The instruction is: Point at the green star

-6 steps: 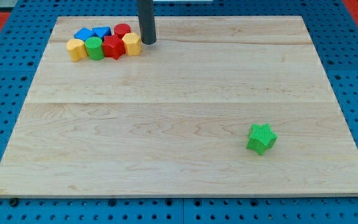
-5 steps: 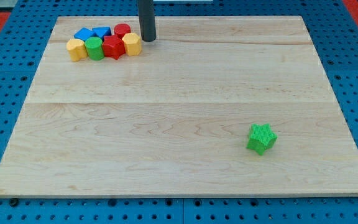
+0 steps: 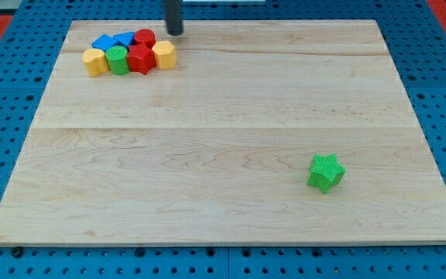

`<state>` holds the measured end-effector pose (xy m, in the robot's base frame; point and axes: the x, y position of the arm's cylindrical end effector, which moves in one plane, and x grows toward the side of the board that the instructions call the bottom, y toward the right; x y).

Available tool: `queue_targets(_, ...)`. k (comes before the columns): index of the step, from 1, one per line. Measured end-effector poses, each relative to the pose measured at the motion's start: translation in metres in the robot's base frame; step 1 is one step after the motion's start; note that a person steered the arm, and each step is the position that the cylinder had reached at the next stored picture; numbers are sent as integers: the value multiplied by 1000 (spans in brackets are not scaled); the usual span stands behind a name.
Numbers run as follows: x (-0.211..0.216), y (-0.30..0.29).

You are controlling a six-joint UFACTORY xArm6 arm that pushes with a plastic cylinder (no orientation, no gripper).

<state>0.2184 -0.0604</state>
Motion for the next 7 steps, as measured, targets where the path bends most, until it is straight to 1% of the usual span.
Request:
queue_targets(1,24,91)
queue_targets(2,67,168)
queue_targets(3,113,211)
queue_targets(4,152,212)
queue_targets(5,196,255)
queue_targets(6,245,264)
queue_targets(7,282,264)
